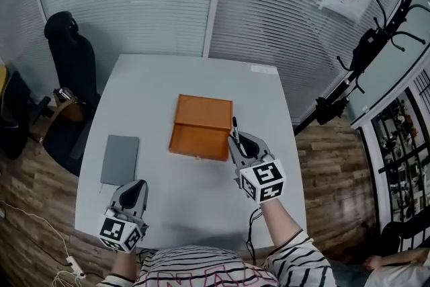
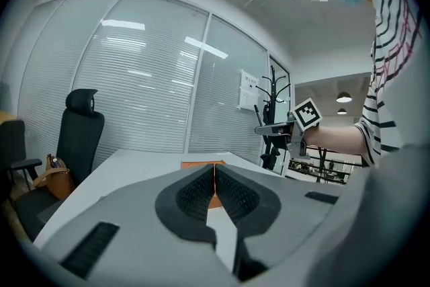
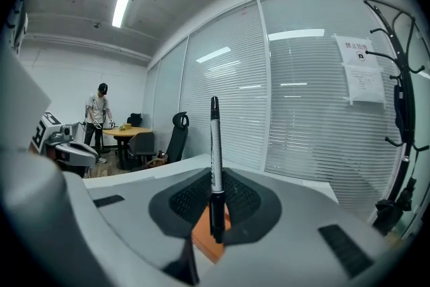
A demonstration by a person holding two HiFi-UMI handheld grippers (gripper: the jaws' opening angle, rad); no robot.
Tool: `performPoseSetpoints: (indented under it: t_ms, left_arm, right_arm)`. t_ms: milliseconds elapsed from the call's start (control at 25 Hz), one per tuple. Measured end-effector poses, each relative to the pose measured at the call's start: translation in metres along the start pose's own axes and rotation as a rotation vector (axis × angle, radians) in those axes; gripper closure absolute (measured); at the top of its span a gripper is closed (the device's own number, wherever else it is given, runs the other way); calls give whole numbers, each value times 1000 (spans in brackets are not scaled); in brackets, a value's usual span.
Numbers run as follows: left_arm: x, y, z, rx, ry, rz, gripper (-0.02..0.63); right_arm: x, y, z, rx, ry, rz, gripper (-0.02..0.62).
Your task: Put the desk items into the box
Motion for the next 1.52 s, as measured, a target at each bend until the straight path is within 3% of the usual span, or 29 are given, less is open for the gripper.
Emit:
performPoseSetpoints:
  t_ms: [320, 880, 1520]
  left_arm:
    - [-2, -8, -1, 24, -1, -11, 580]
    - [-9, -30, -12, 97, -35, -33, 580]
    - [-14, -41, 8, 101, -60, -55, 580]
  right_arm:
    - [-4, 2, 41, 32, -29, -51, 537]
    - [-64, -19, 113, 124, -176, -49, 537]
    - [-125, -41, 167, 284, -368, -199, 537]
Point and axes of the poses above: the fingertips, and each gripper's own axes: z forward along the fingers, y to its right, x out of its top, the point moved 2 cm from there along -z, backward along the fingers, and after that the axes turned 14 degrees about -z, right-handed, at the moved point
